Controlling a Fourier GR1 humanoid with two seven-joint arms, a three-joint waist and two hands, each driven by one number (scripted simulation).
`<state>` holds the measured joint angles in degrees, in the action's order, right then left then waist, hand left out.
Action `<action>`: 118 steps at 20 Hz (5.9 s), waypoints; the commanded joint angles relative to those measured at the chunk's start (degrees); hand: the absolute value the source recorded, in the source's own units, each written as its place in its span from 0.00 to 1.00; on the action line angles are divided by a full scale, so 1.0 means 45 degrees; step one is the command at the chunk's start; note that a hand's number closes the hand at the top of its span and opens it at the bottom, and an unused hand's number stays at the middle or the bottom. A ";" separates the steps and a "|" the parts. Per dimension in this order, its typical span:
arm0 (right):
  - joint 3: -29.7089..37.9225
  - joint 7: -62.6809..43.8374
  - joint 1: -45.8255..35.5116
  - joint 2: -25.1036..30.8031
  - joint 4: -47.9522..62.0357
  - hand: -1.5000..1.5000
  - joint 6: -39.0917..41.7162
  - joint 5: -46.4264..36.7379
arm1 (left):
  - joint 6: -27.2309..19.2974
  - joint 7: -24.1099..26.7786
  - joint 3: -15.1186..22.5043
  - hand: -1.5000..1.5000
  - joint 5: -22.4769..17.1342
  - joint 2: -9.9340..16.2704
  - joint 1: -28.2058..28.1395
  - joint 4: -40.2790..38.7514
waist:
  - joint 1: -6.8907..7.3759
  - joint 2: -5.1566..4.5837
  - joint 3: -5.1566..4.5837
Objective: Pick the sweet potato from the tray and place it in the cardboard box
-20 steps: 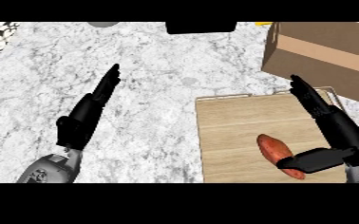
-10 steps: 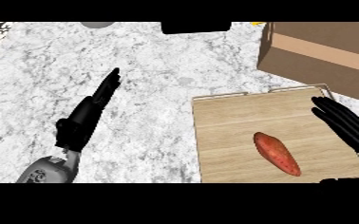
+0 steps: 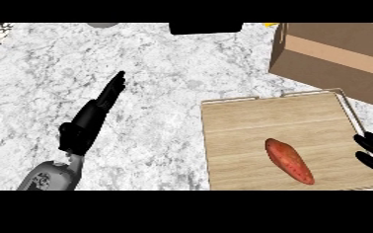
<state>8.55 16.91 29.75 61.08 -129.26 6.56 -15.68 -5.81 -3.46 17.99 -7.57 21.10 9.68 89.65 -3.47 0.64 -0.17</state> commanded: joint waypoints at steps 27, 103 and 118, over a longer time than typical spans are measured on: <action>-0.2506 -0.4579 -0.3489 -0.4091 0.0171 0.00 0.5156 -0.2605 | 0.1969 -0.0002 -0.1268 0.50 0.1066 -0.1139 0.0346 -0.0513 | 0.0780 -0.0141 0.0035; 0.1711 -0.8716 -0.9551 -1.0466 -0.0755 1.00 0.5594 -0.8608 | 0.3616 -0.0088 -0.3159 0.50 0.3170 -0.3263 0.0279 -0.0574 | 0.0693 -0.0119 0.0029; 0.4022 -0.9119 -1.2756 -0.8260 0.4146 1.00 0.4515 -0.7442 | 0.3773 -0.0130 -0.2917 0.50 0.3418 -0.3603 -0.0017 -0.0250 | 0.0807 -0.0149 0.0038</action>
<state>24.27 -27.57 -27.89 22.21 -116.56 31.27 -50.13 10.04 -4.20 5.40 8.44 4.50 9.93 88.66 0.17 0.01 -0.03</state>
